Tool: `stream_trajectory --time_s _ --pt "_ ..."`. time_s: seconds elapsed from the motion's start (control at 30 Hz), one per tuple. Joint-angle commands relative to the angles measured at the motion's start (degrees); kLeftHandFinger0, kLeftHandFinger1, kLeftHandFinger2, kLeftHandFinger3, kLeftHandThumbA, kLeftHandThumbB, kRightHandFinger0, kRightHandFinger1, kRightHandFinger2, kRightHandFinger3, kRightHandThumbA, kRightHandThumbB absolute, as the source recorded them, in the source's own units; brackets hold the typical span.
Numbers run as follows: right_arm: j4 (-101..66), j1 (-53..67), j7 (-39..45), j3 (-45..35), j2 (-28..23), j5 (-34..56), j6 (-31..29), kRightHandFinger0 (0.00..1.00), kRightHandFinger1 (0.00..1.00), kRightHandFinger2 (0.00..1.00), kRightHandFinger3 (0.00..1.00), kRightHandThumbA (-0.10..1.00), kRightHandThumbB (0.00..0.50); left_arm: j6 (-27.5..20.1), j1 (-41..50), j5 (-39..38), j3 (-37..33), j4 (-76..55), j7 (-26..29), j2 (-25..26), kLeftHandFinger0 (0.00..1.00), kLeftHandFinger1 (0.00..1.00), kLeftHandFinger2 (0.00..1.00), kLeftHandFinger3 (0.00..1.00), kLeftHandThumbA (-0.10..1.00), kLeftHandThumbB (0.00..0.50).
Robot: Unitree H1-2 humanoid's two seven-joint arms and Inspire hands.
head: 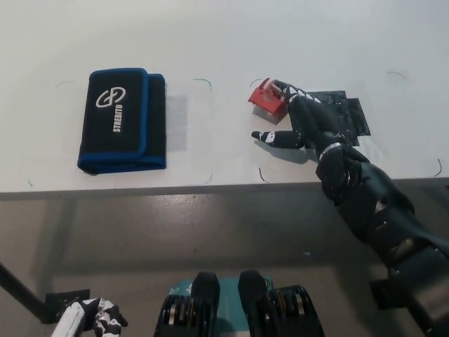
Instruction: Use the right hand to move the tape on the right hand side to the notebook on the left hand side
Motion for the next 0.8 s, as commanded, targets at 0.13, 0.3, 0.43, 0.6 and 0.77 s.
stream_trajectory --time_s 0.13,0.3,0.43,0.6,0.77 --pt "-0.45 -0.65 0.44 0.68 5.09 1.44 -1.51 1.00 1.00 1.00 1.00 0.94 0.434 0.21 -0.88 0.42 -0.48 -1.49 -1.16 1.16 0.21 0.15 0.20 0.37 0.05 0.098" --pt "-2.36 -1.02 0.72 2.06 9.81 0.82 -2.97 1.00 1.00 1.00 1.00 0.91 0.448 -0.27 -1.38 1.12 -0.70 -1.15 -0.98 1.11 0.21 0.15 0.21 0.37 0.08 0.100" --pt "-3.79 -0.12 0.62 2.43 11.33 0.91 -2.69 1.00 1.00 1.00 1.00 0.84 0.400 0.76 -1.48 0.58 -0.72 -1.78 -1.53 1.35 0.22 0.16 0.20 0.37 0.07 0.094" --pt "-3.53 1.21 -0.79 2.44 11.34 1.08 -4.44 1.00 1.00 1.00 1.00 0.83 0.420 0.85 -1.57 0.69 -0.63 -2.18 -1.82 1.47 0.22 0.15 0.20 0.37 0.06 0.088" --pt "-2.50 1.96 -0.54 2.30 10.83 1.36 -4.88 1.00 1.00 1.00 1.00 0.87 0.435 1.42 -1.46 0.45 -0.46 -2.45 -2.05 1.75 0.22 0.16 0.20 0.37 0.07 0.093"
